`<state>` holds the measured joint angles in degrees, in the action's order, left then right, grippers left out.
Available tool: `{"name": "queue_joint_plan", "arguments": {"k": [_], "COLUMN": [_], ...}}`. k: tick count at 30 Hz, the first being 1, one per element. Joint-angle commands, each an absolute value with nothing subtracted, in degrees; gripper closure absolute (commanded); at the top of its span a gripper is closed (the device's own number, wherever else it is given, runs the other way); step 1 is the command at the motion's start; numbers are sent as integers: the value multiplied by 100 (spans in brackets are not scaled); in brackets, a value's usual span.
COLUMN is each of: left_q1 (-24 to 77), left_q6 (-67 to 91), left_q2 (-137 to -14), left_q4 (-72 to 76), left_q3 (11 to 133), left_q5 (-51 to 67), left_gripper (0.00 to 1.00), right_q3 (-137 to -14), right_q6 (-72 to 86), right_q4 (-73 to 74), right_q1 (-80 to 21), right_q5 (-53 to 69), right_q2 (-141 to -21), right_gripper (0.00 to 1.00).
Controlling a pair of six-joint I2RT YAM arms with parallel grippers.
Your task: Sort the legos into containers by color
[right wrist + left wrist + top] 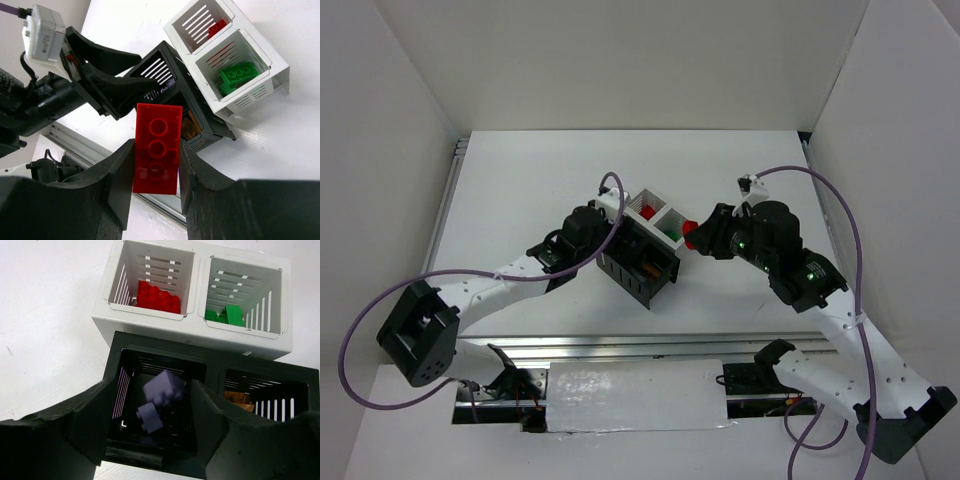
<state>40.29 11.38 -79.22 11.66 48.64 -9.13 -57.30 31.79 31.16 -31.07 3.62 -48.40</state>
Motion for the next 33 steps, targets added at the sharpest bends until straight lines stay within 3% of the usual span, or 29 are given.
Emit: {"name": "queue_joint_plan", "arguments": {"k": [1, 6, 7, 9, 14, 17, 22, 33], "left_q1": [3999, 3999, 3999, 3999, 4008, 3964, 3929, 3999], "left_q6": [1230, 1274, 1335, 1704, 3274, 3926, 4350, 3831], "left_q2": [-7551, -7051, -6953, -6594, -6091, -6082, -5688, -4245], "left_q4": [1450, 1372, 1293, 854, -1278, -3534, -5006, -4464], "left_q3": [4940, 4790, 4825, 4982, 5763, 6326, 6364, 5510], "left_q5": [-817, -949, -1019, -1220, -3091, -3706, -4113, -3698], "left_gripper": [24, 20, 7, 1, 0, 1, 1, 0], "right_q3": [-5695, -5695, -5739, -6037, -6941, -7546, -8393, -9035], "right_q6": [3067, 2989, 2971, 2944, 3049, 3076, 3015, 2839], "right_q4": [2988, 2778, 2699, 2707, 2593, 2610, 2979, 3216], "right_q1": [-3085, -3085, -3076, -3085, -3085, -3085, -3120, -3120], "right_q5": [439, 719, 764, 800, 520, 247, 9, -325], "right_q2": [-4869, -5087, -5237, -5658, -7354, -8424, -9368, -9905], "right_gripper": [100, 100, 100, 100, 100, 100, 100, 100]}}
